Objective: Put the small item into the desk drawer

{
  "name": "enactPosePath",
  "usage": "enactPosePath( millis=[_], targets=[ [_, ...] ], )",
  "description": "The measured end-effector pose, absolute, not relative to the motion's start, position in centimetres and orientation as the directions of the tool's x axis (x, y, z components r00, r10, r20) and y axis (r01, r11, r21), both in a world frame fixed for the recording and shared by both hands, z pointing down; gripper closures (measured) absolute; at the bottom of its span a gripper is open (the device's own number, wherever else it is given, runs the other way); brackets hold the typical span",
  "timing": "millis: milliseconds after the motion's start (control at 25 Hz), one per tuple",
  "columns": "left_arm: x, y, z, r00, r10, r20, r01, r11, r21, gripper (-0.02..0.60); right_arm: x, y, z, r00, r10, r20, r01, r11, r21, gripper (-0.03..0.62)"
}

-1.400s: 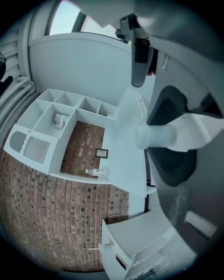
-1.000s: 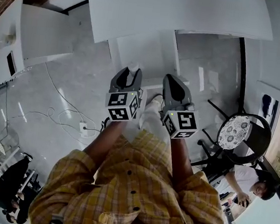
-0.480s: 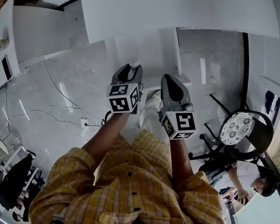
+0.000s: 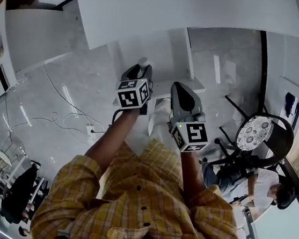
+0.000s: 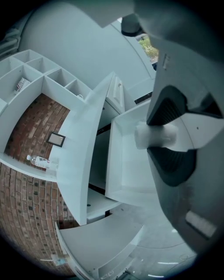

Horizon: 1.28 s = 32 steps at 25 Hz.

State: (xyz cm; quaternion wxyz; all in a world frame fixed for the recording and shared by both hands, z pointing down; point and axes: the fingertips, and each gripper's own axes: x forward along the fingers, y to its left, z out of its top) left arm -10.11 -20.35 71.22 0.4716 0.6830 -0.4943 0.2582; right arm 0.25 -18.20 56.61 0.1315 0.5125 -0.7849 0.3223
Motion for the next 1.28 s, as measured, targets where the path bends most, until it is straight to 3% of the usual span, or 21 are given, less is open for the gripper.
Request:
enactPosePath(
  millis=[1280],
  targets=[
    [-9.0,-21.8,82.1,0.362,-0.231,0.903,-0.922,0.053,0.383,0.414,0.3,-17.3,60.7,-0.402,-0.672,0.622,-0.911,0.227,-0.344,0.594]
  ],
)
